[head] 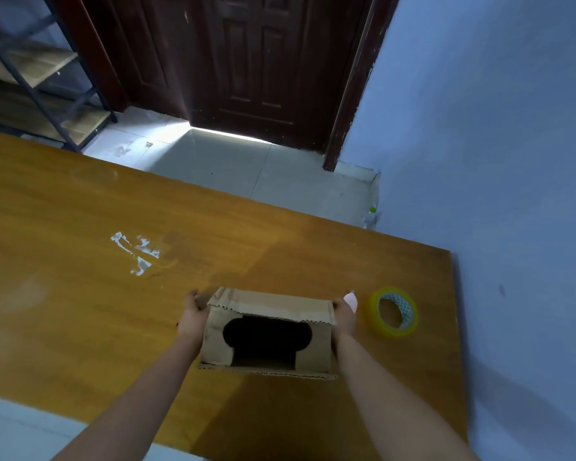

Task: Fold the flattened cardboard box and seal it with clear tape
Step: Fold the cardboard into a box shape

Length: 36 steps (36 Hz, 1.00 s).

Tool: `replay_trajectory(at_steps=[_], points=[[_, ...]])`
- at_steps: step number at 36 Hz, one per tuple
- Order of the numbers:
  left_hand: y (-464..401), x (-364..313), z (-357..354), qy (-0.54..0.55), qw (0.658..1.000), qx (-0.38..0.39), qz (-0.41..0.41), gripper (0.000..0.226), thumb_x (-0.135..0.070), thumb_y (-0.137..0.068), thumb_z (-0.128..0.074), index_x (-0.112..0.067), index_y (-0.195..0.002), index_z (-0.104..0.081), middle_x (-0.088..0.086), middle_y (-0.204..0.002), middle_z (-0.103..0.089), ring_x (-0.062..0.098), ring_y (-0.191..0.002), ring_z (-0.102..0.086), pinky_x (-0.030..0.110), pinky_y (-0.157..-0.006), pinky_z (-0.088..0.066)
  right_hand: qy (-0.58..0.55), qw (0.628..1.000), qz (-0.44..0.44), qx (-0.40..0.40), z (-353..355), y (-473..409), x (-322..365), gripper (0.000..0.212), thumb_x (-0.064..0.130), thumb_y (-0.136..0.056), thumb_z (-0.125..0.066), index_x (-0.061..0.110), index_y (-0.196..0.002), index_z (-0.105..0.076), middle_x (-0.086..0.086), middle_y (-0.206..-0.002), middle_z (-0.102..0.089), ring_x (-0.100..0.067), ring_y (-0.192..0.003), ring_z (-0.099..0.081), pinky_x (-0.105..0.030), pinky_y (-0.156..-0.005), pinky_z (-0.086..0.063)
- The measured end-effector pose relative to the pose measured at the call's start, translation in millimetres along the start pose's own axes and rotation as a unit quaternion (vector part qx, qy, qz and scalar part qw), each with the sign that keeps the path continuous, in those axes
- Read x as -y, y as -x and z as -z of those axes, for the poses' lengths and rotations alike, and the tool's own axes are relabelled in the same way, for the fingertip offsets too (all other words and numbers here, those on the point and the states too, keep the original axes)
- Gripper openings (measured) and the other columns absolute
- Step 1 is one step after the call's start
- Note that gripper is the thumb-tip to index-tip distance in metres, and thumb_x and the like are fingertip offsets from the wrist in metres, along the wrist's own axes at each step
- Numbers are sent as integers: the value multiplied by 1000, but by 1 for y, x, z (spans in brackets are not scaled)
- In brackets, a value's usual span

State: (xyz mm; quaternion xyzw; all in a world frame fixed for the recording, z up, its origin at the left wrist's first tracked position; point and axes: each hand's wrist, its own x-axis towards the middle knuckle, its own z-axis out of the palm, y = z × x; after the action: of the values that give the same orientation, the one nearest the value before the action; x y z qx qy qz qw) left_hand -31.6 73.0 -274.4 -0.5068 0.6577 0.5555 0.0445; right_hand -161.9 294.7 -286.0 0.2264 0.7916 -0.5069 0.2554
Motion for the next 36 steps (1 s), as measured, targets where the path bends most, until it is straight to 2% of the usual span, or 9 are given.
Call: replay_trajectory(at_steps=[3, 7, 14, 17, 20, 25, 28, 33, 36], points=[[14, -8, 8, 53, 995, 15, -78, 62, -29, -96, -51, -34, -148, -18, -1, -155, -23, 27, -137, -32, 47, -106, -35, 29, 1000, -6, 10, 1, 2, -2, 42, 6, -91, -48, 19, -55, -31, -1, -60, -39, -18, -57, -30, -36, -68, -28], [56, -31, 21, 96, 955, 87, -266, 52, -48, -93, -47, -46, -141, -29, -28, -148, -25, -15, -131, -24, 28, -111, -21, 61, 998, 6, 1, 2, -1, -4, 31, 13, -92, -47, 21, -62, -44, -3, -70, -52, -23, -72, -46, -42, -72, -43], [84, -49, 19, -237, 818, 125, -508, 81, -81, -76, -37, -45, -146, -20, -17, -157, -15, 11, -146, -6, 46, -116, -7, 125, 992, 17, 19, 6, -5, -7, 24, 20, -89, -47, 20, -65, -49, -11, -82, -59, -26, -69, -46, -35, -64, -39], [78, -43, 15, -475, 692, 107, -533, 93, -93, -67, -25, -40, -143, -33, -10, -151, -33, 21, -143, -23, 56, -111, -1, 149, 989, 8, 7, 9, -5, -2, 12, 17, -92, -48, 9, -84, -52, -9, -80, -58, -21, -63, -46, -28, -57, -34], [69, -39, 12, -573, 636, 107, -505, 90, -91, -65, -29, -34, -131, -51, -7, -139, -51, 24, -131, -45, 59, -103, -11, 214, 976, 27, 7, 10, -18, -6, 25, 18, -91, -49, 4, -110, -60, -11, -108, -64, -15, -65, -51, -26, -52, -39], [59, -56, 7, -585, 637, 94, -493, 76, -78, -63, -45, -36, -126, -49, -14, -127, -58, 18, -121, -56, 52, -108, -29, 232, 970, 40, 55, 20, -5, 6, 17, 20, -95, -46, 11, -102, -58, -13, -117, -62, -26, -89, -57, -33, -72, -46], [52, -64, 2, -582, 646, 124, -479, 73, -67, -75, -56, -33, -139, -41, -12, -141, -45, 19, -135, -38, 44, -113, -25, 251, 965, 47, 66, 29, -4, 3, 37, 17, -96, -45, 11, -132, -50, -11, -133, -54, -29, -113, -54, -30, -80, -43], [55, -79, -9, -605, 642, 125, -453, 71, -51, -85, -57, -31, -145, -25, -9, -148, -26, 21, -137, -23, 37, -112, -22, 206, 974, 96, 10, 46, 10, 9, 38, 13, -97, -40, 11, -133, -51, -7, -132, -56, -22, -96, -58, -29, -73, -45], [57, -81, -15, -614, 643, 128, -440, 70, -48, -87, -57, -32, -145, -21, -6, -146, -23, 24, -135, -20, 40, -112, -21, 142, 979, 145, -15, 52, 29, 26, 35, 24, -99, -43, 11, -130, -53, -6, -129, -56, -19, -104, -56, -32, -85, -46]])
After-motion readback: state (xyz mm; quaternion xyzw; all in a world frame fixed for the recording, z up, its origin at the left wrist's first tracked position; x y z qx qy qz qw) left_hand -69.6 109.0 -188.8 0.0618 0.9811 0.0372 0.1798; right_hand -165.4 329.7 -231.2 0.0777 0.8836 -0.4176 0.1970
